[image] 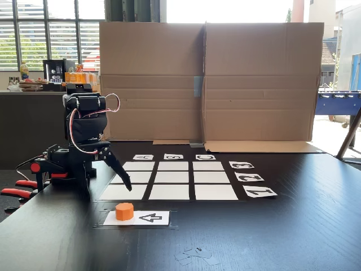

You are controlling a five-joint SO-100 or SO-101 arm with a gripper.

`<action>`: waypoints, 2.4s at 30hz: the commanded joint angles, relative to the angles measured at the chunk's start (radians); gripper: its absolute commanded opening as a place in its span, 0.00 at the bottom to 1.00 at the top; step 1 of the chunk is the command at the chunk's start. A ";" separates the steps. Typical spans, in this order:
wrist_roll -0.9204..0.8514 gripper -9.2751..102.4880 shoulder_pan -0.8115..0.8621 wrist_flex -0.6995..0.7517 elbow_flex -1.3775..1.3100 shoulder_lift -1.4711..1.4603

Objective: Pick up the round, orange token and place it in the grid on square A1.

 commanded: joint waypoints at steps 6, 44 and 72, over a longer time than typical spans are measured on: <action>-0.018 0.43 -0.049 -0.006 -0.051 -0.012; -0.018 0.40 -0.124 -0.012 -0.064 -0.146; -0.025 0.16 -0.140 -0.025 -0.083 -0.169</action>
